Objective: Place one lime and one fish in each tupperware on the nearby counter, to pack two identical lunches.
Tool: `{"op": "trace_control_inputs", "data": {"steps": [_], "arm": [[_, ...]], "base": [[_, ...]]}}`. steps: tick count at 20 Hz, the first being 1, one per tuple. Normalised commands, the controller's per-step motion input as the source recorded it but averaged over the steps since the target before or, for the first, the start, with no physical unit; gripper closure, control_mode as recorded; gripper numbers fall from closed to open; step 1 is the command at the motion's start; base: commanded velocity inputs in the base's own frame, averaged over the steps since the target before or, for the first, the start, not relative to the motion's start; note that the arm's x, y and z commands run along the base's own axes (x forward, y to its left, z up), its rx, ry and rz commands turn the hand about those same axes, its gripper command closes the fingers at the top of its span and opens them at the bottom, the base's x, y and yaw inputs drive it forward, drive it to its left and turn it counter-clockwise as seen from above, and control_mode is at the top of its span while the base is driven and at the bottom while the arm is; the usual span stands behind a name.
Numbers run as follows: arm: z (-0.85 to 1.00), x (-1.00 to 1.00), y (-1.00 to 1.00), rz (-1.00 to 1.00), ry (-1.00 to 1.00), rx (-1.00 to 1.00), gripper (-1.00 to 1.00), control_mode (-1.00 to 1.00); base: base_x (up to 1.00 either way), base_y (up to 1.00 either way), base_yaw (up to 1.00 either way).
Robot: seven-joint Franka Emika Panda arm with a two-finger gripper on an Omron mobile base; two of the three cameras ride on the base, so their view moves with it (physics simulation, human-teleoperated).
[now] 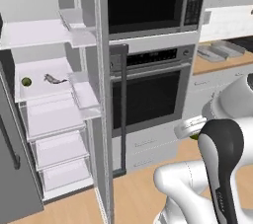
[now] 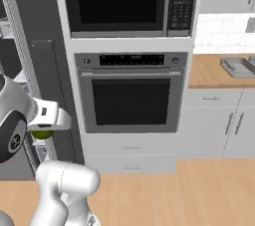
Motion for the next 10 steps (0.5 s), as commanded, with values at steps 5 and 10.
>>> {"op": "trace_control_inputs", "data": {"steps": [5, 10], "arm": [[0.00, 0.00, 0.00, 0.00, 0.00, 0.00, 1.00, 1.00], [0.00, 0.00, 0.00, 0.00, 0.00, 0.00, 1.00, 1.00]], "base": [[0.00, -1.00, 0.02], [0.27, -1.00, 0.02]]}}
